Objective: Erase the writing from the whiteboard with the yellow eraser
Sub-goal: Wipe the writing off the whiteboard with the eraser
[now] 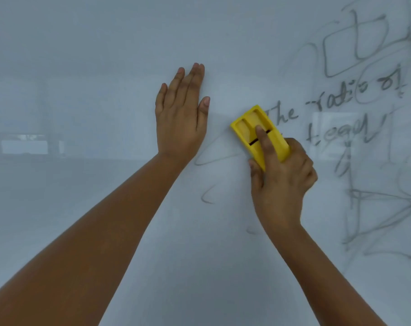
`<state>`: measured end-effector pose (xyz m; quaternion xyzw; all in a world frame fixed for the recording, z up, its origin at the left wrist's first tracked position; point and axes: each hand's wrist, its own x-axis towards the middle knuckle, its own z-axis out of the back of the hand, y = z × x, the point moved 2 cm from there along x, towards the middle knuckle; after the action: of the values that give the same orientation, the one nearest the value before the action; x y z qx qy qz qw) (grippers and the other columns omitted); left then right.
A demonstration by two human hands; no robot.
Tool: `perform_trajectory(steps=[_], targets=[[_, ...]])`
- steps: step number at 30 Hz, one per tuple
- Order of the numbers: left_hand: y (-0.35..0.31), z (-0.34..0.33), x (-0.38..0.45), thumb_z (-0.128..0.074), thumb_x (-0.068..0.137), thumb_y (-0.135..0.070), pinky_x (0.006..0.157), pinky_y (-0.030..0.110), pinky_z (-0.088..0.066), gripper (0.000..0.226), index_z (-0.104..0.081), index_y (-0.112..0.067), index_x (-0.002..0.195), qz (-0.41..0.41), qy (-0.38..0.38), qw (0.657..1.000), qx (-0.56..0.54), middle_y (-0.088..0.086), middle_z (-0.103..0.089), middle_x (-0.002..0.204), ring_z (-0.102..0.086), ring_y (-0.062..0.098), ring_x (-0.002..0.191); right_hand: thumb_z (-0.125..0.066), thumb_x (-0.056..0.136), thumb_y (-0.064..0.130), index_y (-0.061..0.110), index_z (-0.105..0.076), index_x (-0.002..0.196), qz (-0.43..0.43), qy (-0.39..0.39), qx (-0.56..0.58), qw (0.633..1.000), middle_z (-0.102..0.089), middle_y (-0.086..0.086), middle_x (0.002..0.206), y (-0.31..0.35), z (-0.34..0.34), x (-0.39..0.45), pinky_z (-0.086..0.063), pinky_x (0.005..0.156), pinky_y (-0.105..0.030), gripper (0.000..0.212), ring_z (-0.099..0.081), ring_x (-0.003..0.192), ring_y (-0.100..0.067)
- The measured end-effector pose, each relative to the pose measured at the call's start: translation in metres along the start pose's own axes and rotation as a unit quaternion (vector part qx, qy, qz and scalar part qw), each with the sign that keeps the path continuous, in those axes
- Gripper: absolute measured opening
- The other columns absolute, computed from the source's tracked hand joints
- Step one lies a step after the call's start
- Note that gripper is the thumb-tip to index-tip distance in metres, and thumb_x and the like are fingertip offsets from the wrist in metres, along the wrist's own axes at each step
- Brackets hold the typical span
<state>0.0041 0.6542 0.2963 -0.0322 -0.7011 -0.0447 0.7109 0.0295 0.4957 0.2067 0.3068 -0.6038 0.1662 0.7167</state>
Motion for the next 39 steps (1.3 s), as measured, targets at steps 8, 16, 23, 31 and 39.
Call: perform_trajectory(steps=[8, 16, 23, 31, 39], targets=[[0.001, -0.001, -0.001, -0.024, 0.098, -0.031, 0.115, 0.04, -0.011, 0.054, -0.027, -0.008, 0.146, -0.017, 0.005, 1.0, -0.001, 0.004, -0.036, 0.151, -0.025, 0.022, 0.142, -0.078, 0.07, 0.022, 0.047, -0.033, 0.131, 0.15, 0.108, -0.057, 0.981, -0.05, -0.009, 0.12, -0.008, -0.011, -0.104, -0.031, 0.083, -0.044, 0.08, -0.044, 0.1, -0.028], [0.002, 0.003, -0.001, -0.02, 0.094, -0.044, 0.115, 0.033, -0.003, 0.065, -0.022, -0.009, 0.148, -0.007, 0.028, 0.999, -0.026, 0.002, -0.028, 0.155, -0.018, 0.018, 0.144, -0.065, 0.08, 0.015, 0.041, -0.036, 0.13, 0.093, 0.064, -0.01, 0.994, -0.048, -0.015, 0.129, -0.014, 0.002, -0.021, -0.028, 0.094, -0.05, 0.064, -0.042, 0.113, -0.034], [0.003, 0.007, -0.001, -0.018, 0.088, -0.058, 0.116, 0.035, 0.002, 0.079, -0.013, -0.009, 0.15, -0.014, 0.082, 0.996, -0.022, 0.001, -0.019, 0.157, -0.008, 0.017, 0.145, -0.062, 0.081, 0.014, 0.048, -0.04, 0.129, 0.287, 0.125, -0.046, 0.948, -0.055, -0.006, 0.127, 0.003, -0.006, -0.049, -0.023, 0.096, -0.044, 0.063, -0.04, 0.114, -0.026], [0.005, 0.009, 0.0, -0.02, 0.083, -0.065, 0.116, 0.035, 0.006, 0.087, -0.007, -0.011, 0.151, -0.009, 0.109, 0.993, -0.054, -0.001, -0.012, 0.159, -0.002, 0.014, 0.146, -0.069, 0.078, 0.016, 0.042, -0.039, 0.131, 0.142, 0.054, -0.042, 0.987, -0.054, -0.011, 0.125, 0.022, -0.005, 0.0, -0.035, 0.09, -0.048, 0.067, -0.053, 0.105, -0.032], [0.012, 0.016, 0.001, -0.017, 0.083, -0.066, 0.114, 0.028, 0.008, 0.088, -0.003, -0.012, 0.151, -0.025, 0.161, 0.986, -0.045, -0.001, -0.006, 0.16, 0.002, 0.011, 0.145, -0.052, 0.082, 0.019, 0.048, -0.031, 0.133, 0.263, 0.097, -0.09, 0.956, -0.054, -0.005, 0.126, 0.0, -0.006, -0.041, -0.027, 0.089, -0.043, 0.063, -0.042, 0.109, -0.025]])
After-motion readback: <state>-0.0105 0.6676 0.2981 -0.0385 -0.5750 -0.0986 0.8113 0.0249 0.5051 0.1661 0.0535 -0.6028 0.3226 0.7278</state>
